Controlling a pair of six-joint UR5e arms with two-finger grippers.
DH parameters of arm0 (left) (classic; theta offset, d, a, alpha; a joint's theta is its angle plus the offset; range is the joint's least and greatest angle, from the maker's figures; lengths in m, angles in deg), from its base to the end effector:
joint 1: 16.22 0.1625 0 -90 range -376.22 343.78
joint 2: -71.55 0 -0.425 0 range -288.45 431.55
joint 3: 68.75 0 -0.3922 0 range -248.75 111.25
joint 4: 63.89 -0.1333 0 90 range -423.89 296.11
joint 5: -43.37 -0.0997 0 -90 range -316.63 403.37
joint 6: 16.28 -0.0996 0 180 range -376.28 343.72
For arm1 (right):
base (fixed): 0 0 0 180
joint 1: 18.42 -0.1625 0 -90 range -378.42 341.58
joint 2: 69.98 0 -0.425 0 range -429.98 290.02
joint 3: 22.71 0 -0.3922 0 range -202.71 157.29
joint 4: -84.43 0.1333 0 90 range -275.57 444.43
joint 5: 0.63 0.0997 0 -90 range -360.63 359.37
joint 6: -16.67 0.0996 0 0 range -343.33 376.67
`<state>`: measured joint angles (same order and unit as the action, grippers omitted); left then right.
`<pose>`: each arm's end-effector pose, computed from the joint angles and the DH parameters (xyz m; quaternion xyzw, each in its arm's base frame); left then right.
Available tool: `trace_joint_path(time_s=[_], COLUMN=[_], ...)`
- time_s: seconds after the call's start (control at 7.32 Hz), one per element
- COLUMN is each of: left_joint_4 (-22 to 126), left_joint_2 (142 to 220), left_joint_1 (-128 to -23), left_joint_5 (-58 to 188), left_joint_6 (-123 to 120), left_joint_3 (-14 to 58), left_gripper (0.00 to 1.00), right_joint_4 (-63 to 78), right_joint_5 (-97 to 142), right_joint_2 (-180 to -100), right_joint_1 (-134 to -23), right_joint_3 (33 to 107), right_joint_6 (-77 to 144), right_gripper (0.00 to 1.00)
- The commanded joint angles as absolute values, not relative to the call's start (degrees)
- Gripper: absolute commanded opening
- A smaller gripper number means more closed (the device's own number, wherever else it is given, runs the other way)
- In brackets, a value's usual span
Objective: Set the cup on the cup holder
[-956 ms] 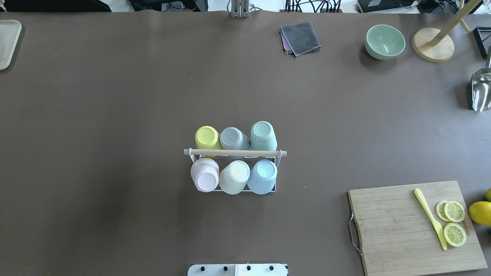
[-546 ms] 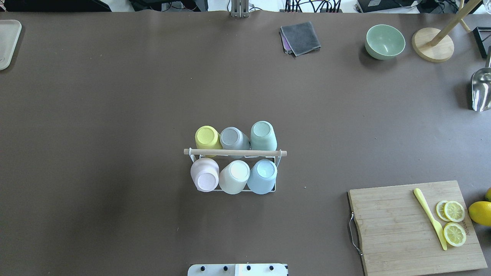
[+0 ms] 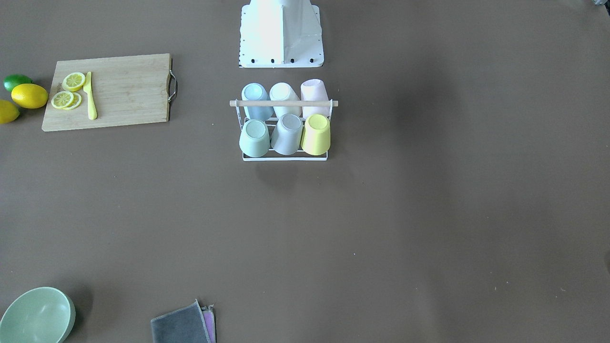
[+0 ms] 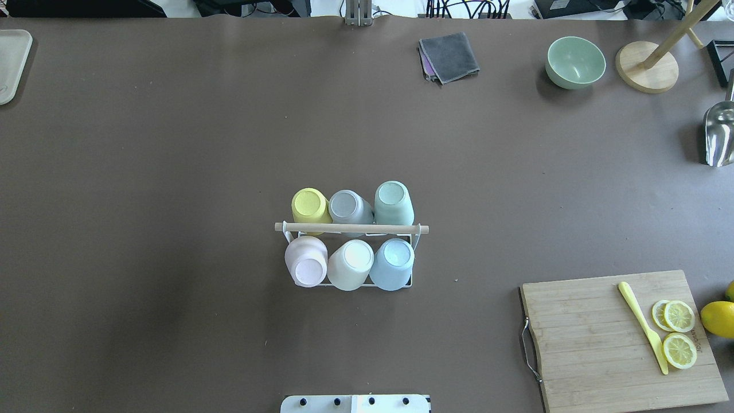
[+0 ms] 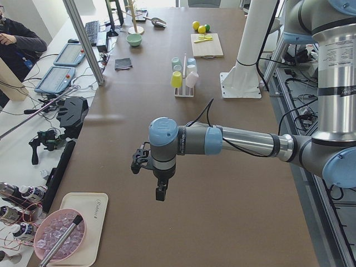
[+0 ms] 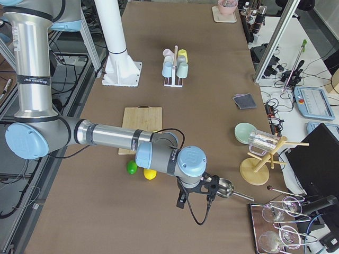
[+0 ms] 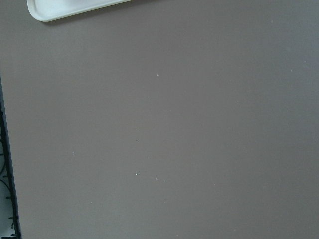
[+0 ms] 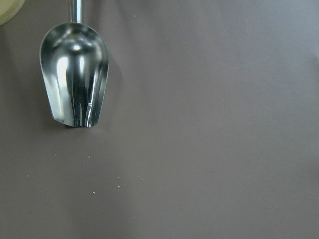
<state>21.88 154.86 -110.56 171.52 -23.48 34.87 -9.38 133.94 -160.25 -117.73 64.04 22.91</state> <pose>-0.1051 -0.4364 0.6108 0.0550 0.3228 0.0313 0.9443 0.1401 -0.4627 0.6947 -0.0490 -0.3799 0.1489 0.9116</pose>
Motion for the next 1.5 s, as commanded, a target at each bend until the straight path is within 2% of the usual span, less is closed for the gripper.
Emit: trace_joint_path(time_s=[0.0, 1.37], left_joint_4=[30.3, 30.5], left_joint_2=[153.4, 152.9], left_joint_1=[-110.6, -110.6], left_joint_5=[171.6, 174.9], left_joint_6=[-20.1, -20.2], left_joint_3=[31.4, 31.2], left_gripper=[0.99, 0.99], right_joint_4=[-9.4, -9.4], right_joint_5=[133.9, 133.9], right_joint_2=[-160.2, -160.2], right_joint_1=[-117.7, -117.7], right_joint_3=[64.0, 64.0], right_joint_6=[22.9, 22.9], right_gripper=[1.0, 1.0])
